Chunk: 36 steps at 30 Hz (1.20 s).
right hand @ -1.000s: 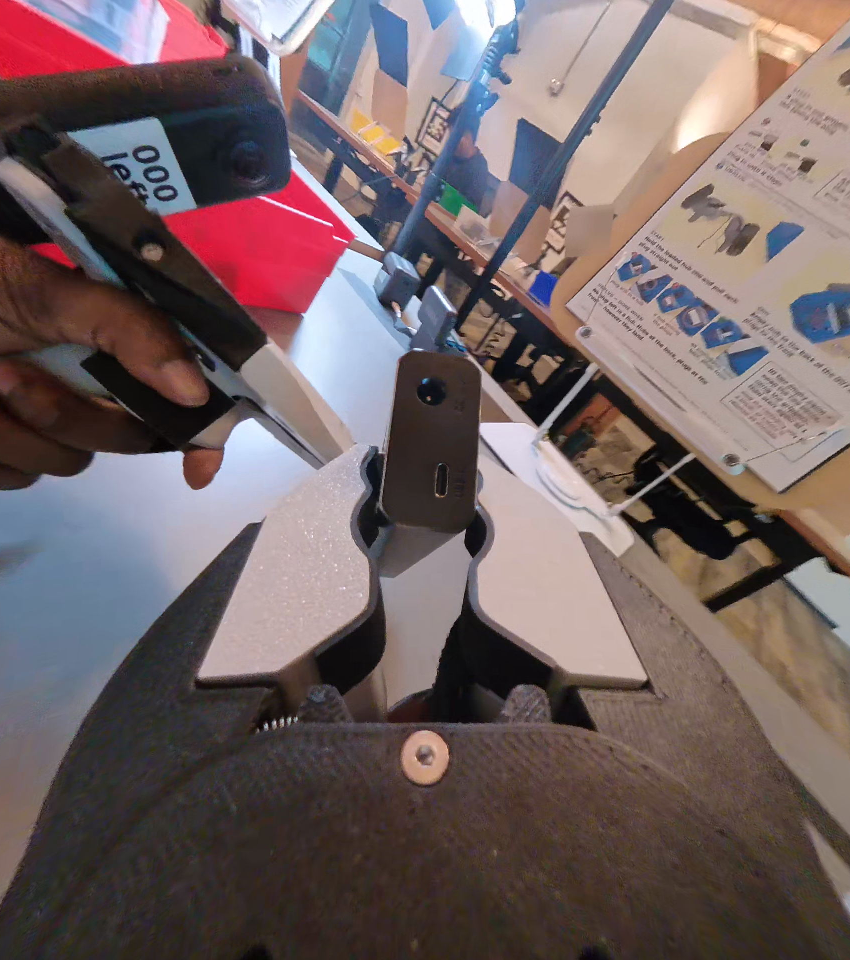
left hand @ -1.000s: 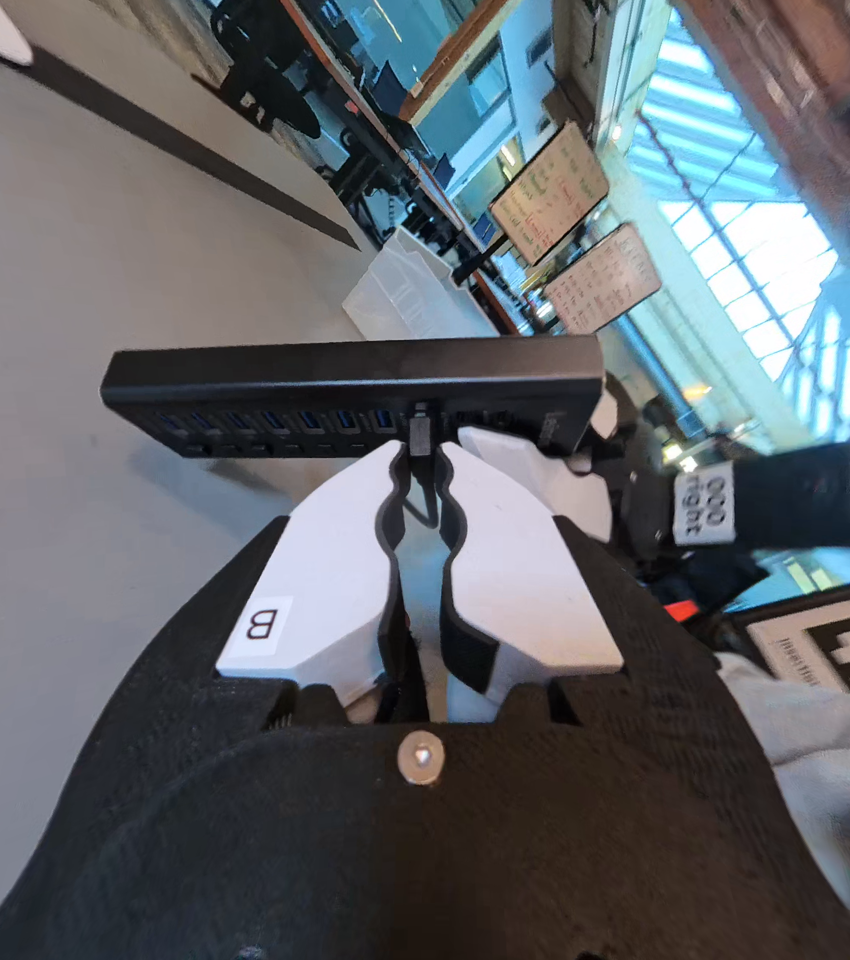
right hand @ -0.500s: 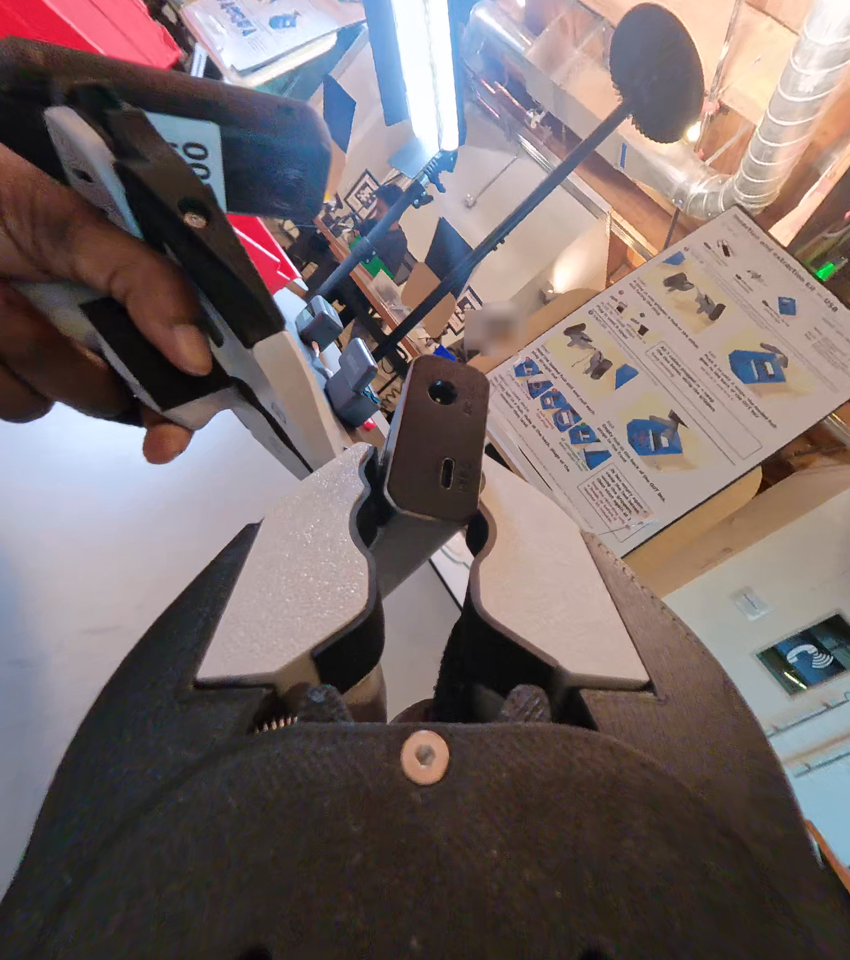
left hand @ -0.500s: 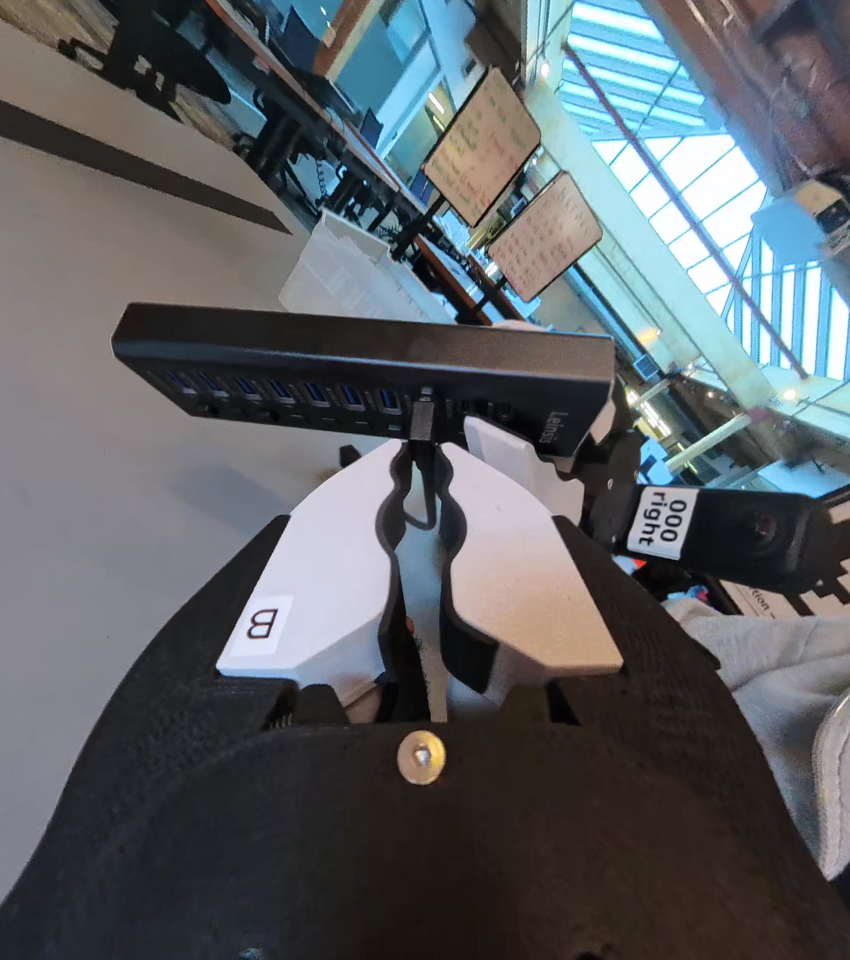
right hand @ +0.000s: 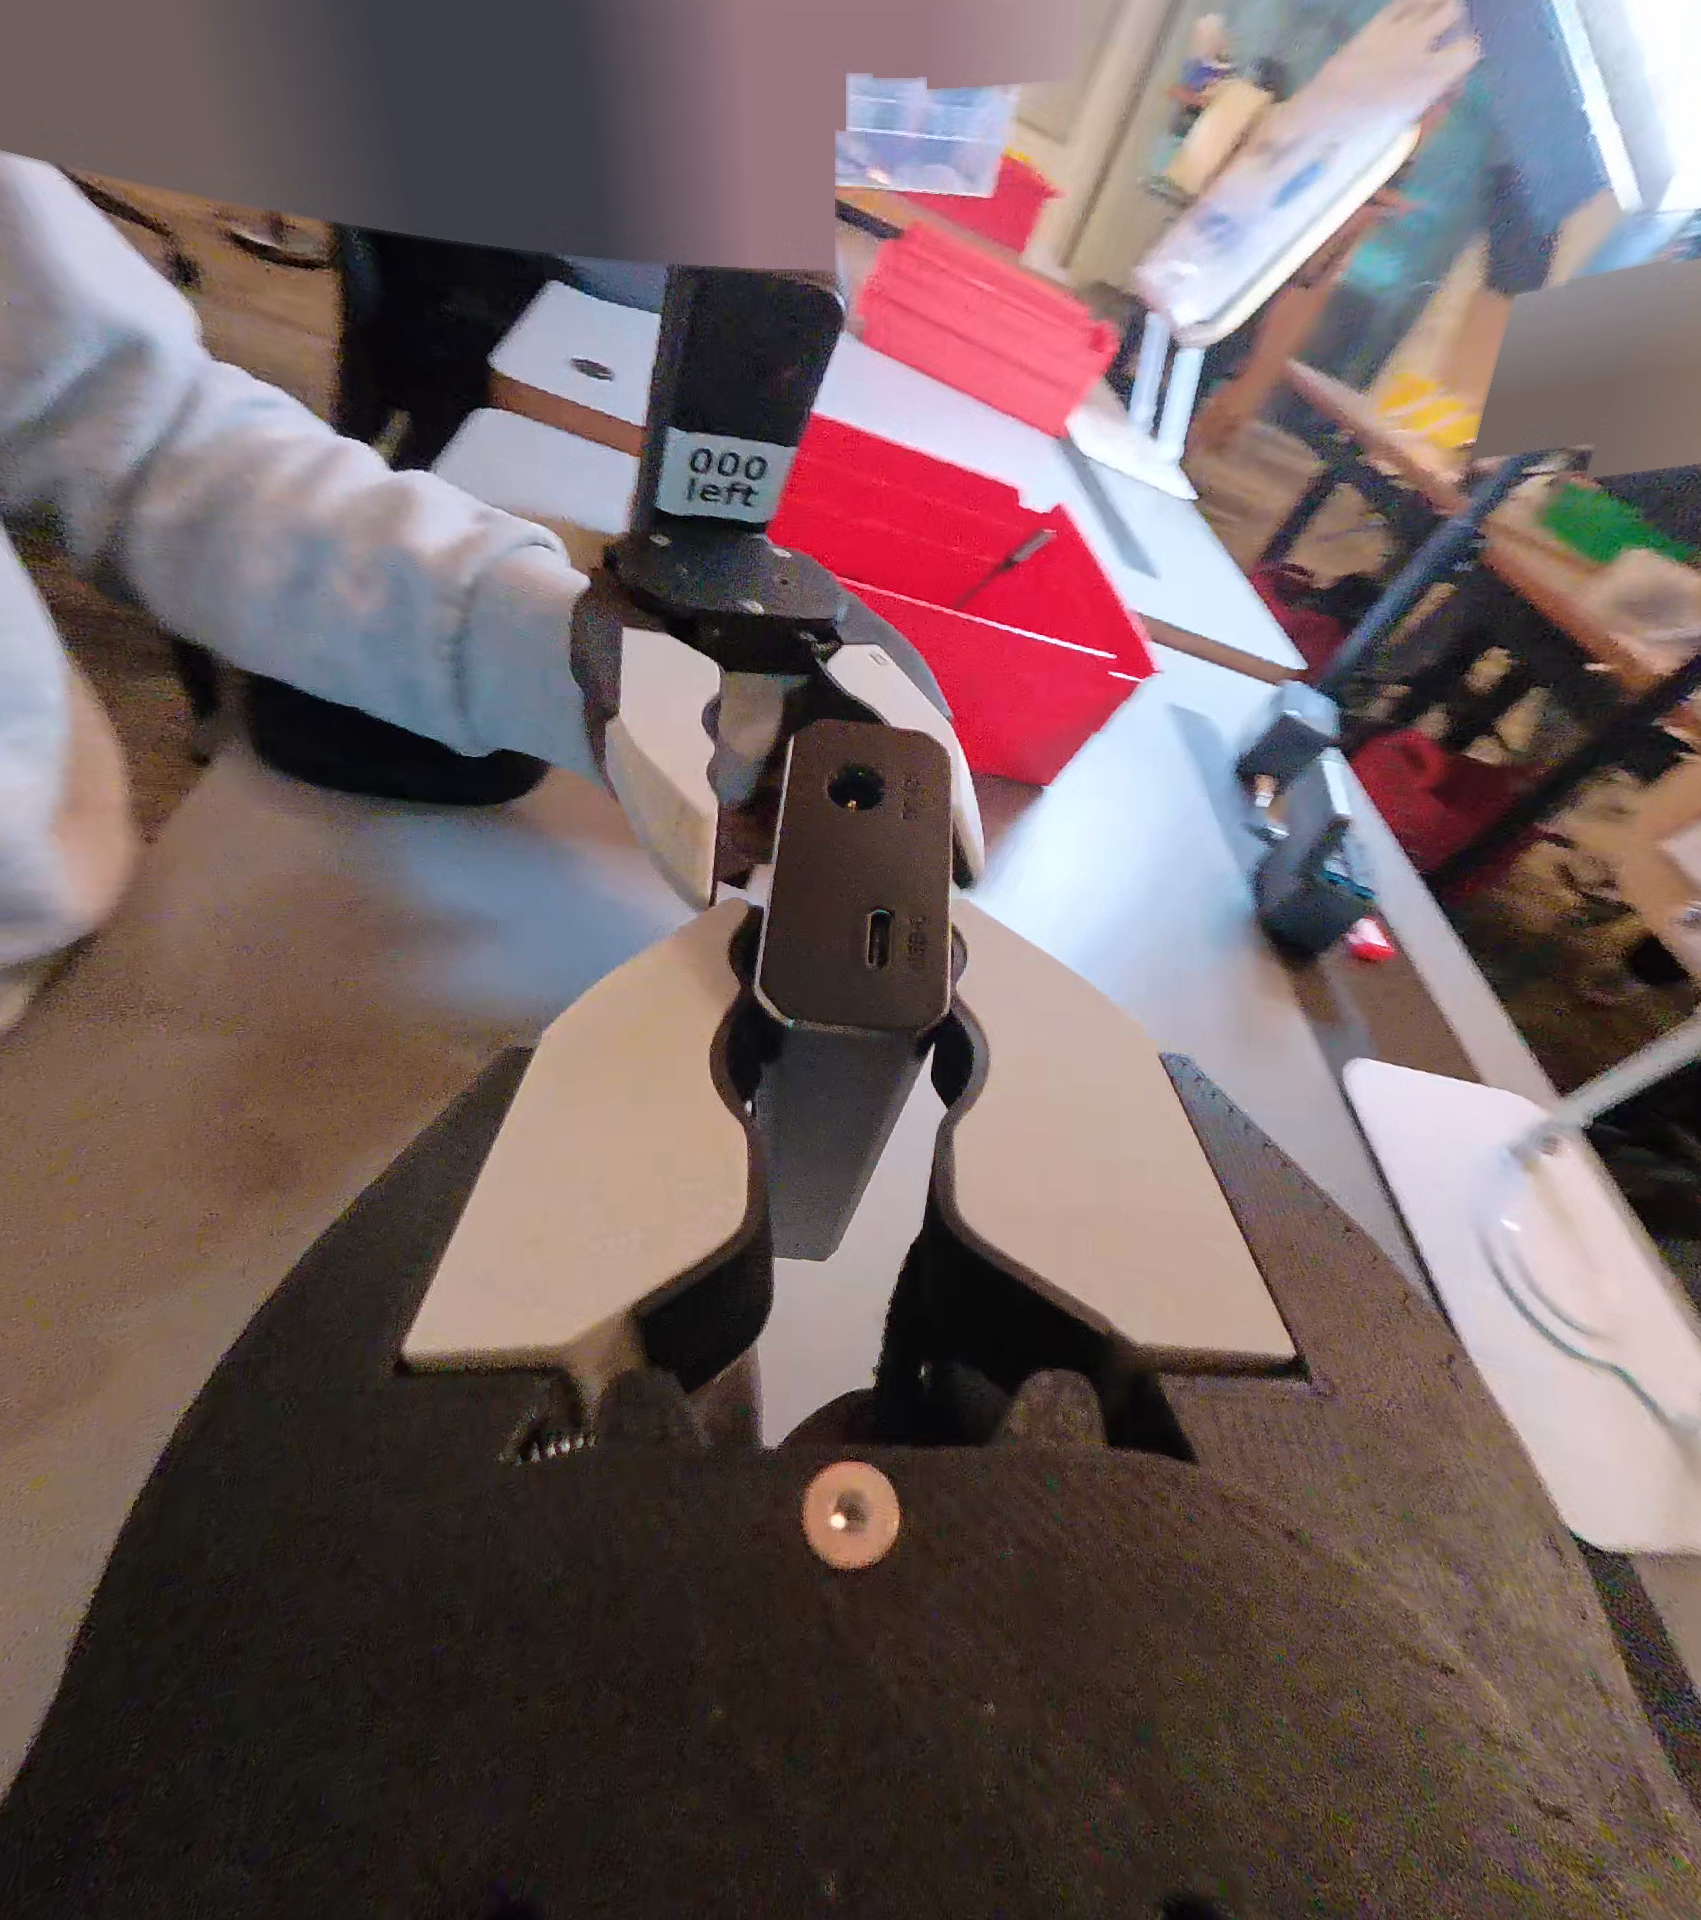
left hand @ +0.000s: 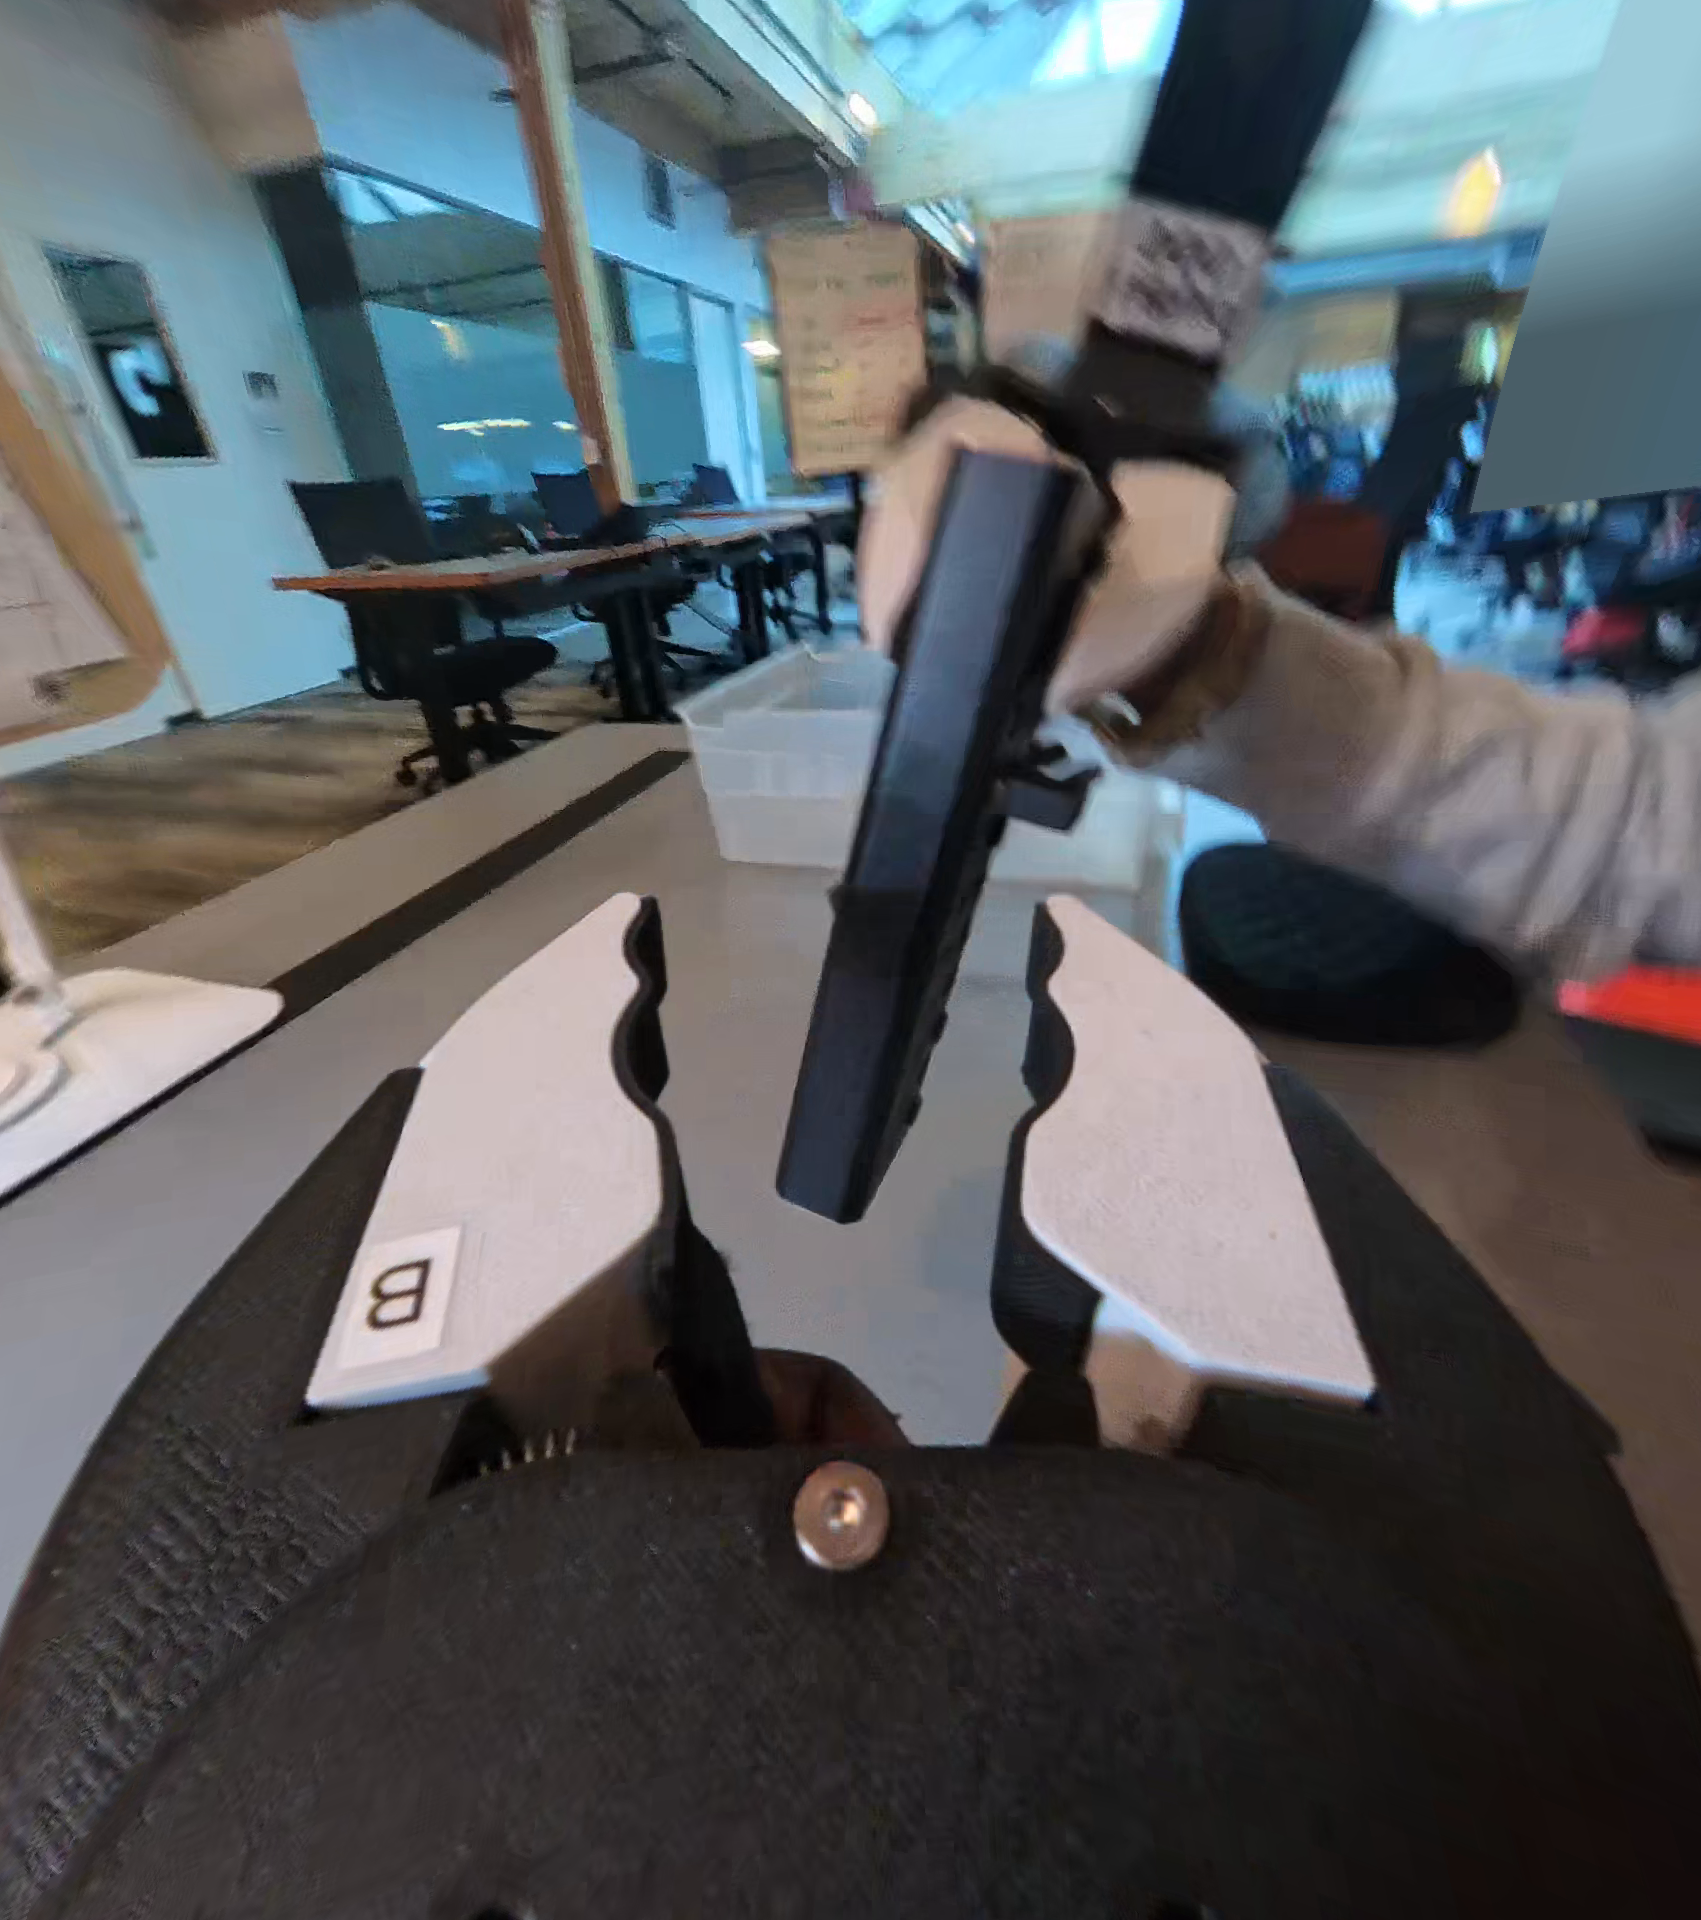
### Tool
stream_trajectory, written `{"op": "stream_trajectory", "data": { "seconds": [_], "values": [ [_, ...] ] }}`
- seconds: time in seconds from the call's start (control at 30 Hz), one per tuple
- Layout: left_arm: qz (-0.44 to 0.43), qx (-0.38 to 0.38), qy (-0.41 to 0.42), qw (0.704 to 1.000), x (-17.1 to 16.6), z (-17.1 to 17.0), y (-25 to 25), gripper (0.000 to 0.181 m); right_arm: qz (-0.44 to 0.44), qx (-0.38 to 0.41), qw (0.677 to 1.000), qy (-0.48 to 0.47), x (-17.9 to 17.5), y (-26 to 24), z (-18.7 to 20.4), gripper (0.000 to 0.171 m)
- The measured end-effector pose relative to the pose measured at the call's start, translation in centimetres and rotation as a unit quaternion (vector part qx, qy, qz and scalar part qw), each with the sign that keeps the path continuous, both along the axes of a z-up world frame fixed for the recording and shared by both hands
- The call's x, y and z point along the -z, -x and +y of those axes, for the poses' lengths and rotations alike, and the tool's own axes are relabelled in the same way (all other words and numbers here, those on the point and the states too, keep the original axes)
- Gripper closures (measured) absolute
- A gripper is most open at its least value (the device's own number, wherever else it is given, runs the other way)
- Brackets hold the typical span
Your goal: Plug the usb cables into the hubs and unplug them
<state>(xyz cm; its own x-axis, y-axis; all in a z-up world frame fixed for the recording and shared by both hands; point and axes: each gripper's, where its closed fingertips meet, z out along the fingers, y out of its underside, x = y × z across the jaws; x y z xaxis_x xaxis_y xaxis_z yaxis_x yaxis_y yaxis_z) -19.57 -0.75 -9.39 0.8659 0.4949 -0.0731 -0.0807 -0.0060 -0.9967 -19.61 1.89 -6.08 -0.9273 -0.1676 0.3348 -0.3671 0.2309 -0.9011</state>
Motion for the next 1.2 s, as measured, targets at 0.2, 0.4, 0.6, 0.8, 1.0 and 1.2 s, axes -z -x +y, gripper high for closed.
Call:
{"op": "stream_trajectory", "data": {
  "seconds": [0.2, 0.4, 0.6, 0.8, 1.0, 1.2],
  "values": [
    [0.039, 0.056, 0.082, 0.994, 2.8, 3.8, -2.2, 0.152, -0.04, -0.139, 0.989, -0.041, 0.9, -3.5, -2.5, 0.141],
    [0.016, -0.143, 0.026, 0.989, 2.5, 0.4, 2.0, 0.154, -0.055, 0.084, 0.995, 0.014, -0.5, 1.5, -4.2, 0.107],
    [0.053, -0.296, 0.091, 0.949, 3.4, -3.4, 4.8, 0.154, -0.093, 0.198, 0.975, 0.03, 1.9, 0.8, -3.5, 0.129],
    [0.086, -0.331, 0.093, 0.935, 2.6, -4.1, 4.9, 0.154, -0.249, 0.264, 0.927, 0.097, 5.0, 1.3, -5.4, 0.133],
    [0.151, -0.322, 0.079, 0.931, 1.1, -3.5, 3.8, 0.154, -0.566, 0.119, 0.777, 0.249, 2.6, 0.7, -6.4, 0.153],
    [0.189, -0.326, 0.12, 0.918, 1.1, -3.7, 3.8, 0.154, -0.649, 0.078, 0.717, 0.242, 2.9, 0.6, -6.6, 0.159]
  ]
}}
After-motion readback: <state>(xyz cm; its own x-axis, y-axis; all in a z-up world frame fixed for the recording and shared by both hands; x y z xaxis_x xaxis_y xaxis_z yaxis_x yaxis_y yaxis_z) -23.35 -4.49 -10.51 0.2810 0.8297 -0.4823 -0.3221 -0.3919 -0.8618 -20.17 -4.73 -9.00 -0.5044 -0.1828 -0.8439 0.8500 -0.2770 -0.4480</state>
